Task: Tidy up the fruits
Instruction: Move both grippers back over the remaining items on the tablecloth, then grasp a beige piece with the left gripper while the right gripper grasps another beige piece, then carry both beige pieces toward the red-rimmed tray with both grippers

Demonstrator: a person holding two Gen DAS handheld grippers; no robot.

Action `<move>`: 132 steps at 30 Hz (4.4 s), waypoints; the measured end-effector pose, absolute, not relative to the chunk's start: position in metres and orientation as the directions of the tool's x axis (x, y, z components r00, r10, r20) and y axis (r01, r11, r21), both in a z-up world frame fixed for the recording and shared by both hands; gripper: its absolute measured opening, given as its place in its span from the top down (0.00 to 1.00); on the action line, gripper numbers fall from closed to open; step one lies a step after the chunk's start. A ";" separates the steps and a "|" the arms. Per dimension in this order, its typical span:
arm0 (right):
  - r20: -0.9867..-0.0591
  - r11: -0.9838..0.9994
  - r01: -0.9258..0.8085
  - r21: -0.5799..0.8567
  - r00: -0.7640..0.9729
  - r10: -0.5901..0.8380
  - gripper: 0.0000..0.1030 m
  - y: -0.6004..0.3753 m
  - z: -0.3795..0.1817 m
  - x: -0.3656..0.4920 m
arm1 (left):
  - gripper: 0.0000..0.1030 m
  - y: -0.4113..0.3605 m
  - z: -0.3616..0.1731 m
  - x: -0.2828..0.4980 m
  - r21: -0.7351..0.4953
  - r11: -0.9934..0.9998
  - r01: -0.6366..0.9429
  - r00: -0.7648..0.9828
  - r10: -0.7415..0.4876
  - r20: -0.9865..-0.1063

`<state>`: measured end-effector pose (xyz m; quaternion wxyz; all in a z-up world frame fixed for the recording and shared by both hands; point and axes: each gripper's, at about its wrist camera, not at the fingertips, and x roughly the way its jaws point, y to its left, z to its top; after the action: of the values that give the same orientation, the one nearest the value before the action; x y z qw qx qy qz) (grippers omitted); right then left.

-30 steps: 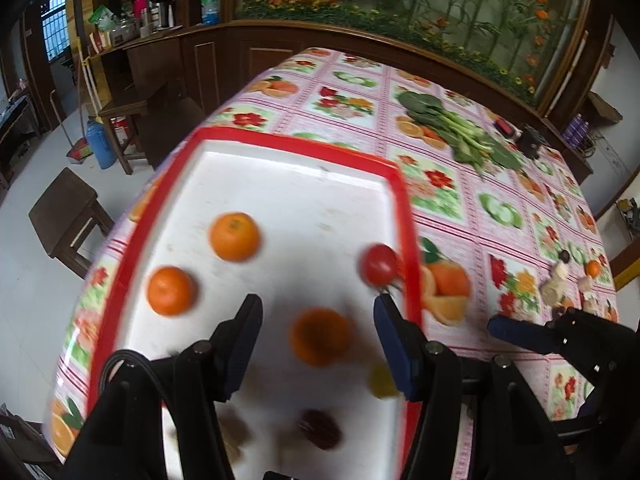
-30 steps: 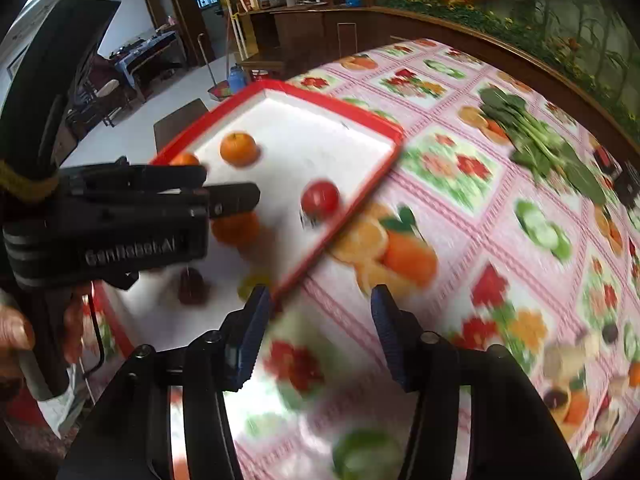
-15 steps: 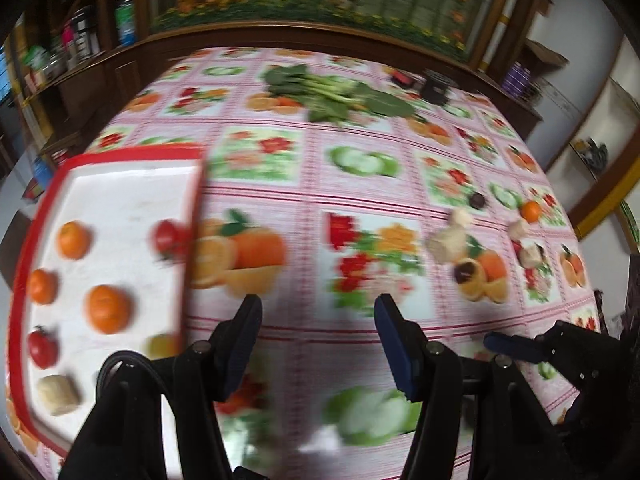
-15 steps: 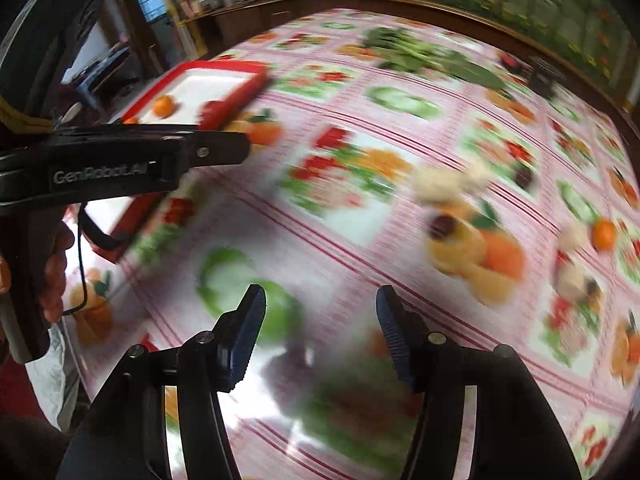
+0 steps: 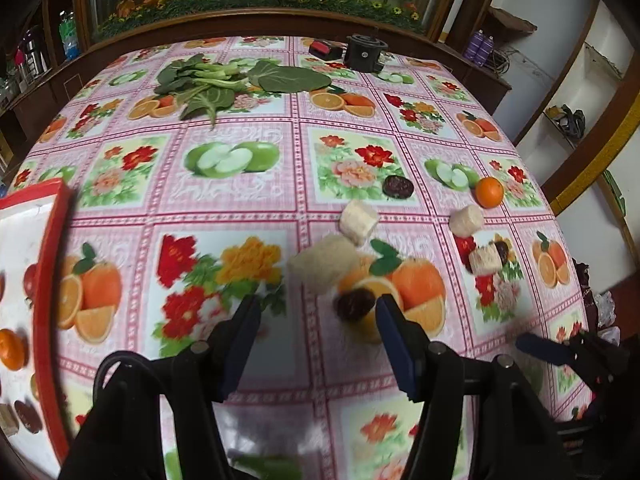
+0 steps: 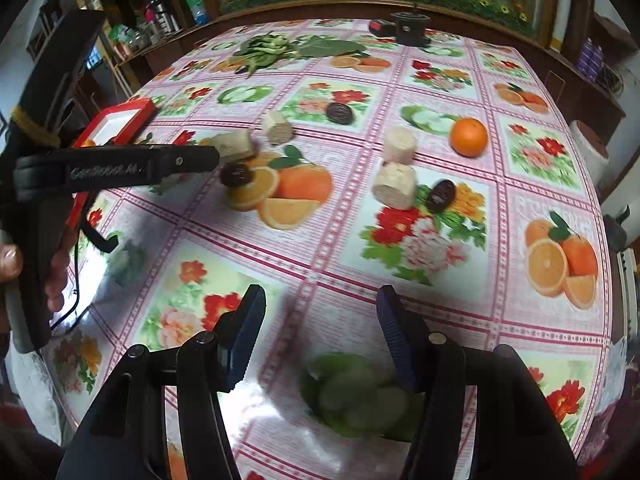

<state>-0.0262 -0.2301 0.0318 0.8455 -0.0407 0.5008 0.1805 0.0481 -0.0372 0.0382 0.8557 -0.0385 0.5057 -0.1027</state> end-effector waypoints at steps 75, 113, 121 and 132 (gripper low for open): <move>-0.845 0.923 -0.373 0.097 0.459 0.274 0.70 -0.131 0.037 -0.013 | 0.59 0.075 0.040 -0.031 -0.208 0.970 0.123 0.528 -0.241 -0.814; -0.867 0.917 -0.396 0.049 0.438 0.236 0.71 -0.151 0.027 -0.042 | 0.59 0.054 0.018 -0.043 -0.202 0.962 0.187 0.481 -0.268 -0.834; -0.864 0.909 -0.411 0.068 0.432 0.260 0.71 -0.135 0.033 -0.038 | 0.59 0.061 0.031 -0.047 -0.206 0.960 0.187 0.505 -0.274 -0.818; -0.853 0.865 -0.490 0.107 0.401 0.333 0.71 -0.076 0.046 -0.017 | 0.59 0.113 0.048 -0.051 -0.201 0.973 0.114 0.554 -0.230 -0.800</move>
<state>-0.0167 -0.0759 0.0464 0.8332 -0.0803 0.4883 0.2468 -0.0506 0.1125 0.0478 0.8793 -0.0629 0.4618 -0.0977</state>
